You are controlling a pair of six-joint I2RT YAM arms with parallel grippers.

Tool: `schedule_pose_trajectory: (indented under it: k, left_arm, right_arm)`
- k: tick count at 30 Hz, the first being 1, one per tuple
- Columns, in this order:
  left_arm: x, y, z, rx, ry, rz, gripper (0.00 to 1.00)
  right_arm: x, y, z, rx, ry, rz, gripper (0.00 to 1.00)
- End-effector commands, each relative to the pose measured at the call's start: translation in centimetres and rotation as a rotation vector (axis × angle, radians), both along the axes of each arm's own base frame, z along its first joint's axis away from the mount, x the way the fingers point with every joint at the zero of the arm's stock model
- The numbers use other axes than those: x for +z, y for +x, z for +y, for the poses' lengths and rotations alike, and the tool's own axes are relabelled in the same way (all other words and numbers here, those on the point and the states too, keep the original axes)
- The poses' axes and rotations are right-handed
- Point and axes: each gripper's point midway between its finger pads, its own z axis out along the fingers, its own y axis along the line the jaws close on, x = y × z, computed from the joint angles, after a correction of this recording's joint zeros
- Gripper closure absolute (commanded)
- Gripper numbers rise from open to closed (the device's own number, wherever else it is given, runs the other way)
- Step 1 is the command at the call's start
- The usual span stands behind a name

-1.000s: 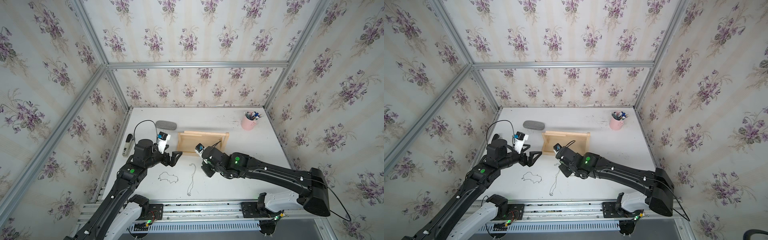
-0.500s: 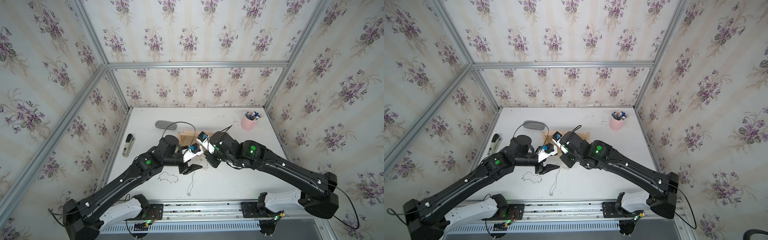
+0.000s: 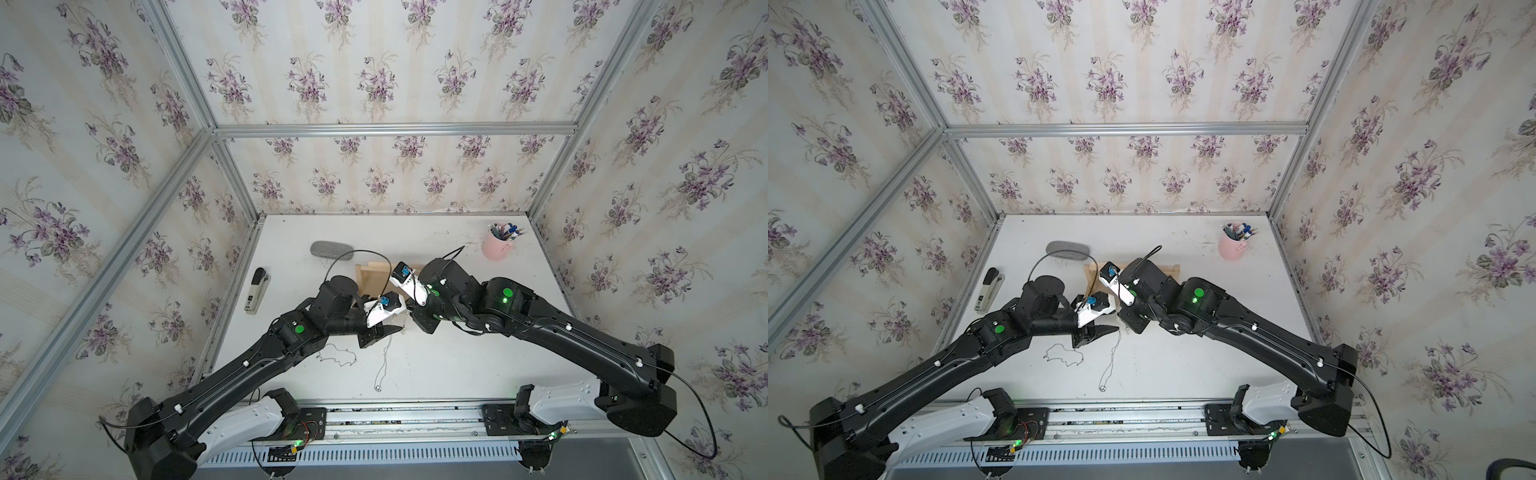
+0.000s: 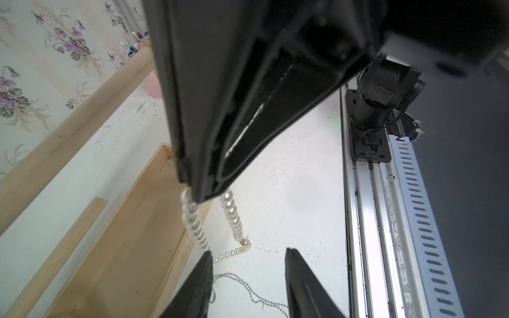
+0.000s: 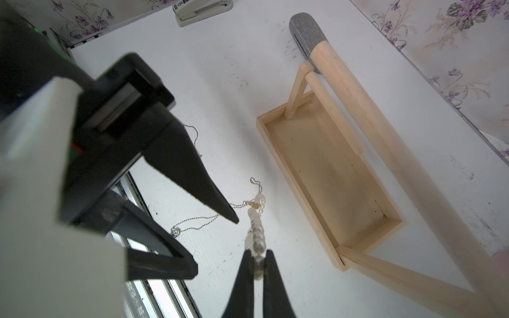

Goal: Hang the necklace on the jewelry display stand
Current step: Pick up the necklace from the center of the board.

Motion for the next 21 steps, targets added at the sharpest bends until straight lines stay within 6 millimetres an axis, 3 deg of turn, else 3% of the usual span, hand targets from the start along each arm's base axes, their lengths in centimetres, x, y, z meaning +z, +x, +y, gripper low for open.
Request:
schedule_pose_trajectory:
  k: [1,5,9,15,21]
  left_arm:
    - [2.4,1.0,0.0,0.041,-0.116,-0.058,0.53]
    - [2.6,1.0,-0.3,0.008,-0.136,-0.031,0.54]
    - [2.2,1.0,-1.4,-0.044,-0.135,0.020,0.62]
    - [2.9,2.2,-2.7,-0.064,-0.162,0.034,0.67]
    - [3.4,3.3,-3.2,-0.055,-0.198,0.047,0.53]
  right_arm:
    - [1.3,0.4,0.4,0.012,0.078,-0.003,1.00]
    - [1.7,0.6,0.0,0.018,0.107,0.020,1.00]
    - [1.8,0.5,-0.3,0.023,0.101,0.032,1.00]
    - [2.2,0.4,-0.5,0.027,0.105,0.036,1.00]
    - [2.4,0.4,-0.7,0.028,0.118,0.035,1.00]
